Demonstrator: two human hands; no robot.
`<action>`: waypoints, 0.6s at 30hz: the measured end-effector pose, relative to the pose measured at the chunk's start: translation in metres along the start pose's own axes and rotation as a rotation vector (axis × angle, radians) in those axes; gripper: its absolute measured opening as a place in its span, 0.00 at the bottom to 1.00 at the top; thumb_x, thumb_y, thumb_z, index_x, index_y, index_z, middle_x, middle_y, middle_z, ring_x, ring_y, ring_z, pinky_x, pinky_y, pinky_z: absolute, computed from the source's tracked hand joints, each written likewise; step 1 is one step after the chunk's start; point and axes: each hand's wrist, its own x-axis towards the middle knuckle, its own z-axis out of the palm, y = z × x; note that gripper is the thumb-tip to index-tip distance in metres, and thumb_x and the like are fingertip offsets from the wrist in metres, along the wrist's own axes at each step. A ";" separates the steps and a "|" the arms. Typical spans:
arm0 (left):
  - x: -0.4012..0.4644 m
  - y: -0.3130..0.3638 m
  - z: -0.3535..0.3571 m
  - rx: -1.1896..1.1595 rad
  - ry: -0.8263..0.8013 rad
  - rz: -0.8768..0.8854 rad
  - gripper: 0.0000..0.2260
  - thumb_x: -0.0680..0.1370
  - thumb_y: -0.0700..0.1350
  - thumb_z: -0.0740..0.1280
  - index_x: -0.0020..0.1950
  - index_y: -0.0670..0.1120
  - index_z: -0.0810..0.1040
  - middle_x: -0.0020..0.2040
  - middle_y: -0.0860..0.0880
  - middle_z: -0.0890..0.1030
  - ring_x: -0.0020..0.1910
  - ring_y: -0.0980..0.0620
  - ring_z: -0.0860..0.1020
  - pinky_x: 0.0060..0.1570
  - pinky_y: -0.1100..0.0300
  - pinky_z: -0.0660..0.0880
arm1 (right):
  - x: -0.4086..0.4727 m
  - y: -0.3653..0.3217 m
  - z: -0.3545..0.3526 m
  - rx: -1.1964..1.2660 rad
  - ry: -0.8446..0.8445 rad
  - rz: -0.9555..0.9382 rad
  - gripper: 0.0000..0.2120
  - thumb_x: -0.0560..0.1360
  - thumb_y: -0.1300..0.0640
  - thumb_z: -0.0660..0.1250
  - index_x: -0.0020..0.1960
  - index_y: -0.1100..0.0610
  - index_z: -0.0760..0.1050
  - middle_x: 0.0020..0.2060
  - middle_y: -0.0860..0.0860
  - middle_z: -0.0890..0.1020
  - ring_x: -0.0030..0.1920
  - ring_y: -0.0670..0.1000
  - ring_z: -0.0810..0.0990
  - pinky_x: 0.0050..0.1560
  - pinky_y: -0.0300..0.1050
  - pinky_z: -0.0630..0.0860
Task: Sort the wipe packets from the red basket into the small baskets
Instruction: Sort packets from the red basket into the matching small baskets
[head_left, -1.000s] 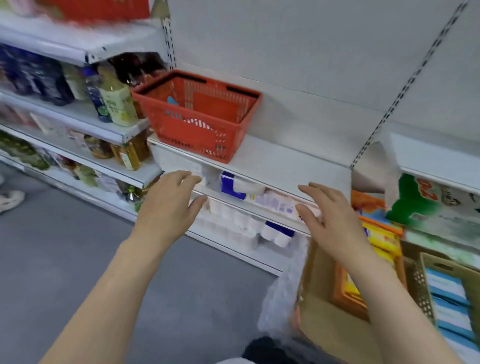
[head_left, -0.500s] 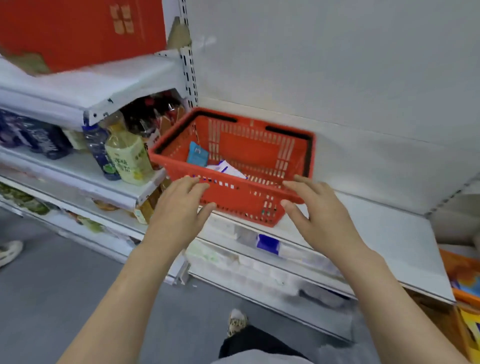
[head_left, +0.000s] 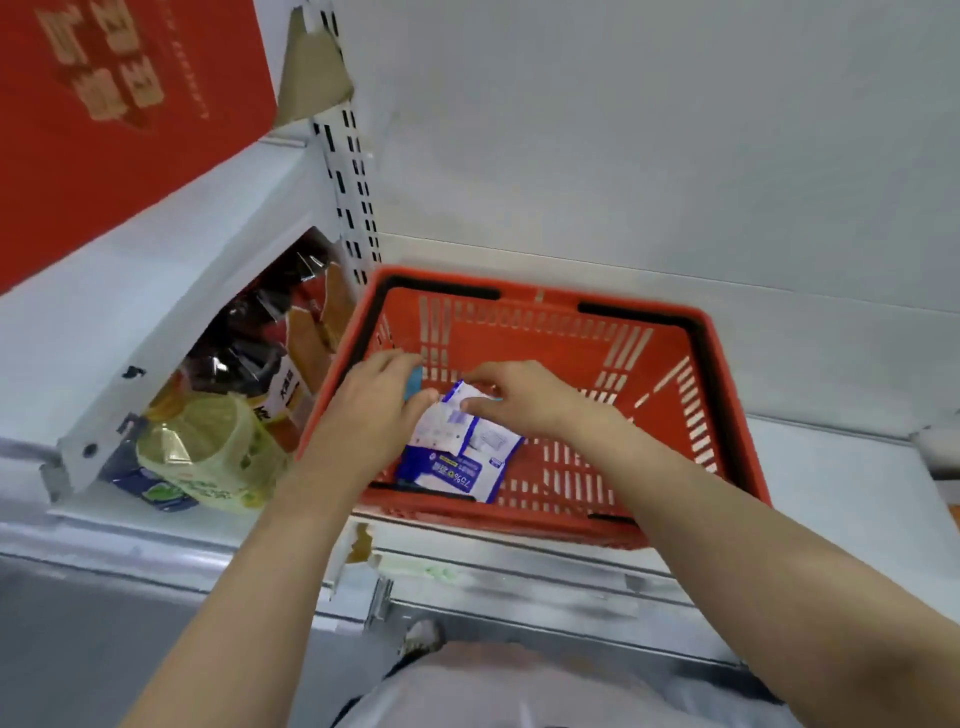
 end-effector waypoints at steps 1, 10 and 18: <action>0.010 -0.004 -0.001 -0.010 -0.028 0.005 0.21 0.79 0.49 0.65 0.71 0.45 0.71 0.70 0.46 0.71 0.69 0.45 0.69 0.69 0.53 0.63 | 0.019 -0.006 0.008 0.018 -0.038 0.039 0.23 0.77 0.42 0.65 0.65 0.55 0.75 0.60 0.54 0.81 0.59 0.57 0.78 0.57 0.51 0.75; 0.084 -0.013 0.022 0.068 -0.354 0.000 0.25 0.80 0.52 0.65 0.75 0.48 0.66 0.73 0.46 0.67 0.72 0.45 0.66 0.71 0.49 0.63 | 0.077 0.011 0.059 0.082 -0.185 0.341 0.27 0.71 0.46 0.75 0.64 0.60 0.77 0.59 0.56 0.81 0.58 0.57 0.79 0.59 0.49 0.76; 0.109 -0.007 0.031 0.195 -0.545 -0.099 0.21 0.81 0.51 0.61 0.73 0.45 0.67 0.70 0.41 0.71 0.66 0.42 0.73 0.64 0.52 0.71 | 0.075 0.018 0.069 0.365 -0.190 0.401 0.26 0.70 0.47 0.77 0.60 0.60 0.76 0.55 0.55 0.81 0.47 0.53 0.81 0.41 0.43 0.76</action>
